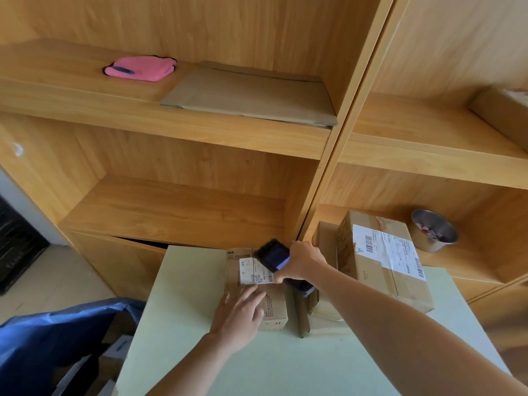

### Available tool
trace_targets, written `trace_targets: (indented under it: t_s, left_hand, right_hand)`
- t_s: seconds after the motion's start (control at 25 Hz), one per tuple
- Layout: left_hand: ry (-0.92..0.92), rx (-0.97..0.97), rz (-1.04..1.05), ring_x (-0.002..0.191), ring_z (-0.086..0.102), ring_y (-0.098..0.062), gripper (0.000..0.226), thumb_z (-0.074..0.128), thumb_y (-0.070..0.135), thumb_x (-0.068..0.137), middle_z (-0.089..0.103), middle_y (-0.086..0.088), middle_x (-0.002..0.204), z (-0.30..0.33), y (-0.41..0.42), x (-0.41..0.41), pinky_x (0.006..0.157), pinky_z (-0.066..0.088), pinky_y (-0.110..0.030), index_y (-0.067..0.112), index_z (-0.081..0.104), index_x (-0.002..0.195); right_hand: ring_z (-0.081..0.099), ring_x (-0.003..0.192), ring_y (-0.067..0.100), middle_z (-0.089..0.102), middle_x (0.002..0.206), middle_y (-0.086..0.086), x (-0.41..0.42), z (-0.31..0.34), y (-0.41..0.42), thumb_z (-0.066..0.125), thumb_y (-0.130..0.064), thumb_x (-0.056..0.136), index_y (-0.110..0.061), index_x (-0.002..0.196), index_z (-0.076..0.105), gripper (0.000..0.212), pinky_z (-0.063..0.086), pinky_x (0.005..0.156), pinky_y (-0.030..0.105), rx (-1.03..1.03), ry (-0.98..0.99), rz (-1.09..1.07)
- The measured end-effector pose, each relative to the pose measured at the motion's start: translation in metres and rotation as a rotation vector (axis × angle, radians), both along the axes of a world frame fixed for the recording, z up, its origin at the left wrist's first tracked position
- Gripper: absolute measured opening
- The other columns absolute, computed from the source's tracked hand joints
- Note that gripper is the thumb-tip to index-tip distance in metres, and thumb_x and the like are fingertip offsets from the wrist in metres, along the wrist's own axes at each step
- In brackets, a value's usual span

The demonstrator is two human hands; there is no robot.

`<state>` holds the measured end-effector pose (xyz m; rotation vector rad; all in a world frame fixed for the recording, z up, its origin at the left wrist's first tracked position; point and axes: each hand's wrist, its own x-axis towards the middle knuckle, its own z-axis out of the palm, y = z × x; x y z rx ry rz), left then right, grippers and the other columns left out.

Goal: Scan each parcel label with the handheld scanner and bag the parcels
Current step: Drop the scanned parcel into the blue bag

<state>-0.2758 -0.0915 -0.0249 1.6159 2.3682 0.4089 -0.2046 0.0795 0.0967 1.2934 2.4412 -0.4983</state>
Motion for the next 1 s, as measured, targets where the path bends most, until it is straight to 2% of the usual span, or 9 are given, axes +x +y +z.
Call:
trace_targets:
  t_s: [0.08, 0.24, 0.28, 0.36, 0.44, 0.52, 0.68, 0.88, 1.0]
  left_hand:
    - [-0.109, 0.055, 0.105, 0.141, 0.034, -0.006, 0.045, 0.041, 0.036, 0.1, 0.04, 0.016, 0.152, 0.006, 0.005, -0.006, 0.115, 0.032, -0.036, 0.033, 0.047, 0.144]
    - [-0.308, 0.088, 0.398, 0.141, 0.035, -0.019, 0.054, 0.054, 0.028, 0.096, 0.037, 0.003, 0.153, -0.002, 0.008, -0.023, 0.112, 0.036, -0.035, 0.026, 0.041, 0.148]
    - [-0.432, 0.065, 0.457, 0.136, 0.041, -0.021, 0.056, 0.056, 0.025, 0.094, 0.038, -0.001, 0.151, -0.007, 0.009, -0.027, 0.107, 0.043, -0.037, 0.025, 0.04, 0.147]
    - [-0.766, 0.098, 0.542, 0.102, 0.063, -0.015, 0.046, 0.058, 0.013, 0.087, 0.06, -0.005, 0.128, -0.013, 0.01, -0.032, 0.083, 0.058, -0.036, 0.023, 0.05, 0.131]
    - [-0.917, 0.131, 0.596, 0.071, 0.064, -0.012, 0.036, 0.057, 0.005, 0.083, 0.071, -0.001, 0.098, -0.015, 0.008, -0.037, 0.06, 0.054, -0.025, 0.02, 0.057, 0.116]
    - [-0.959, 0.166, 0.616, 0.073, 0.065, -0.01, 0.03, 0.057, 0.006, 0.085, 0.071, 0.007, 0.09, -0.012, 0.005, -0.041, 0.058, 0.052, -0.02, 0.024, 0.06, 0.109]
    - [-0.986, 0.222, 0.632, 0.079, 0.067, -0.017, 0.021, 0.054, 0.018, 0.089, 0.072, 0.002, 0.092, 0.005, -0.014, -0.063, 0.078, 0.057, -0.043, 0.03, 0.062, 0.105]
    - [-0.834, 0.323, 0.758, 0.072, 0.06, -0.01, 0.008, 0.049, 0.028, 0.096, 0.061, 0.008, 0.08, 0.02, -0.08, -0.118, 0.068, 0.053, -0.034, 0.035, 0.05, 0.094]
    - [-0.818, 0.34, 0.952, 0.078, 0.065, -0.017, 0.02, 0.042, 0.046, 0.094, 0.066, 0.004, 0.083, 0.015, -0.144, -0.155, 0.078, 0.054, -0.04, 0.034, 0.057, 0.096]
  right_hand:
    - [0.063, 0.077, 0.018, 0.065, 0.089, 0.003, -0.001, -0.028, -0.005, 0.087, -0.051, 0.066, -0.012, 0.098, 0.062, 0.057, 0.053, 0.064, 0.026, -0.226, 0.262, -0.329]
    - [0.069, 0.084, 0.025, 0.07, 0.093, 0.008, 0.0, -0.084, -0.018, 0.086, -0.051, 0.07, -0.011, 0.104, 0.062, 0.058, 0.062, 0.083, 0.038, -0.504, 0.534, -0.763]
    - [0.069, 0.086, 0.026, 0.071, 0.094, 0.009, 0.002, -0.093, -0.02, 0.087, -0.048, 0.07, -0.011, 0.104, 0.063, 0.055, 0.062, 0.083, 0.04, -0.517, 0.572, -0.804]
    - [0.068, 0.087, 0.026, 0.07, 0.093, 0.007, 0.008, -0.107, -0.019, 0.087, -0.044, 0.072, -0.014, 0.102, 0.064, 0.048, 0.061, 0.079, 0.039, -0.495, 0.644, -0.87]
    - [0.066, 0.091, 0.028, 0.07, 0.098, 0.008, 0.012, -0.114, -0.018, 0.085, -0.048, 0.071, -0.014, 0.105, 0.065, 0.052, 0.06, 0.076, 0.04, -0.518, 0.703, -0.987]
    - [0.063, 0.096, 0.029, 0.068, 0.103, 0.009, 0.012, -0.11, -0.02, 0.081, -0.051, 0.074, -0.014, 0.107, 0.063, 0.052, 0.055, 0.07, 0.037, -0.583, 0.737, -1.097]
    - [0.06, 0.089, 0.025, 0.067, 0.103, 0.01, -0.007, -0.099, -0.036, 0.08, -0.051, 0.079, -0.014, 0.104, 0.063, 0.048, 0.049, 0.065, 0.032, -0.575, 0.706, -1.007]
    - [0.054, 0.07, 0.021, 0.063, 0.087, 0.009, -0.081, -0.086, -0.09, 0.079, -0.052, 0.079, -0.011, 0.094, 0.065, 0.046, 0.045, 0.048, 0.025, -0.641, 0.672, -0.801]
    - [0.054, 0.068, 0.022, 0.061, 0.085, 0.008, -0.139, -0.085, -0.143, 0.08, -0.047, 0.079, -0.011, 0.092, 0.066, 0.041, 0.041, 0.043, 0.023, -0.715, 0.627, -0.656]
